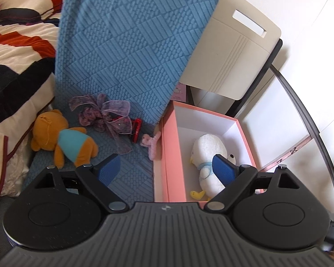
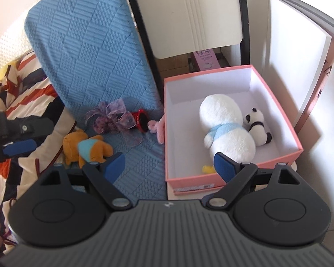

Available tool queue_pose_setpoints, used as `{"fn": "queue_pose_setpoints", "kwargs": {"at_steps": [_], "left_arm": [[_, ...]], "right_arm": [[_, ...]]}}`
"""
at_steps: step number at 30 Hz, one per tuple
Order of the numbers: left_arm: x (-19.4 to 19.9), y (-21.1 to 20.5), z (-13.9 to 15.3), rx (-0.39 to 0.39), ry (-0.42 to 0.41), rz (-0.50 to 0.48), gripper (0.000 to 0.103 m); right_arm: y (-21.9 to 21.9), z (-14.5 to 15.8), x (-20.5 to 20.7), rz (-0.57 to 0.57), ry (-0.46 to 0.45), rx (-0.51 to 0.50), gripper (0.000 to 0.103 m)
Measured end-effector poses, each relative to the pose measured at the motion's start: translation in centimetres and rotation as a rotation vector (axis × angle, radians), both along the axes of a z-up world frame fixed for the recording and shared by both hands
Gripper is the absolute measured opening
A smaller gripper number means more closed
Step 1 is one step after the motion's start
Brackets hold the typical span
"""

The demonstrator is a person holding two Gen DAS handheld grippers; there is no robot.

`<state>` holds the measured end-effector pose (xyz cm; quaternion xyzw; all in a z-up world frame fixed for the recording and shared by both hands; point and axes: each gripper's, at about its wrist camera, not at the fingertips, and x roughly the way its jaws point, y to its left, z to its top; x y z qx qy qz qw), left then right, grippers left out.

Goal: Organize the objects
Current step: 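Withdraw both tools from the pink box back over the chair cushion, then move left tool toward orange teddy bear while right tool approaches pink bunny plush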

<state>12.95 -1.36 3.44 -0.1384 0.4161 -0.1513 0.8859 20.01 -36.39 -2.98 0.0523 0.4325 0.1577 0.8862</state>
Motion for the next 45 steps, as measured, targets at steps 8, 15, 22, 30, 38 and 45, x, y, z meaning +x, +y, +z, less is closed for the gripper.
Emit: {"fn": "queue_pose_setpoints", "kwargs": {"at_steps": [8, 15, 22, 30, 38, 45], "left_arm": [[-1.6, 3.6, -1.1, -0.010, -0.003, 0.023, 0.092], [-1.3, 5.4, -3.7, -0.025, 0.030, 0.061, 0.092], [0.7, 5.5, -7.0, -0.006, 0.030, 0.083, 0.092], [4.1, 6.8, -11.3, 0.031, 0.045, 0.152, 0.092], [7.6, 9.9, -15.7, 0.028, 0.062, 0.235, 0.092], [9.9, 11.3, -19.6, 0.077, 0.067, 0.256, 0.092]], "right_arm": [[2.4, 0.0, -2.0, 0.036, -0.020, -0.013, 0.089], [4.8, -1.9, -2.5, 0.073, -0.011, -0.027, 0.089], [7.7, -4.9, -1.8, 0.133, -0.029, -0.073, 0.089], [10.8, -7.9, 0.2, 0.171, -0.078, -0.118, 0.089], [14.6, -10.8, 1.3, 0.222, -0.192, -0.161, 0.088], [17.9, -14.6, 2.9, 0.223, -0.229, -0.205, 0.076]]}}
